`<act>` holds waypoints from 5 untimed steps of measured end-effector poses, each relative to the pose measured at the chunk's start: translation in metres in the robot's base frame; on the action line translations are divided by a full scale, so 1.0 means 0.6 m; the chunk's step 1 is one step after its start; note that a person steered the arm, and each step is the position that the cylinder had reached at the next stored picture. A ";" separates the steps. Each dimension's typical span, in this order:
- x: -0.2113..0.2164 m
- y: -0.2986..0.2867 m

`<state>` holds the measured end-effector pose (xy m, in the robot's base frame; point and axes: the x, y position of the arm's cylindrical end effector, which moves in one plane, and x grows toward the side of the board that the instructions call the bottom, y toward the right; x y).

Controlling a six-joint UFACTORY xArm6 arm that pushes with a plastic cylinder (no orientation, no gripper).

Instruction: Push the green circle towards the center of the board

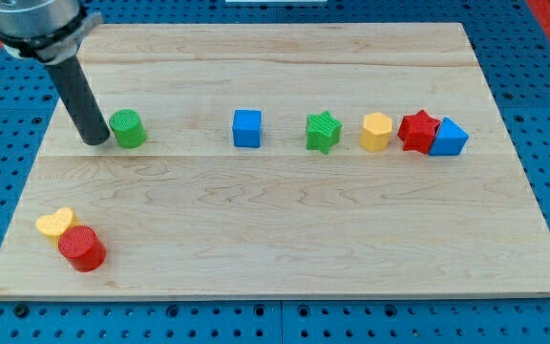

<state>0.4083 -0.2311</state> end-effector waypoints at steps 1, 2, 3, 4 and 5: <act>-0.034 -0.021; -0.030 -0.017; -0.018 -0.017; -0.004 0.004; -0.002 0.021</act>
<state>0.4073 -0.2184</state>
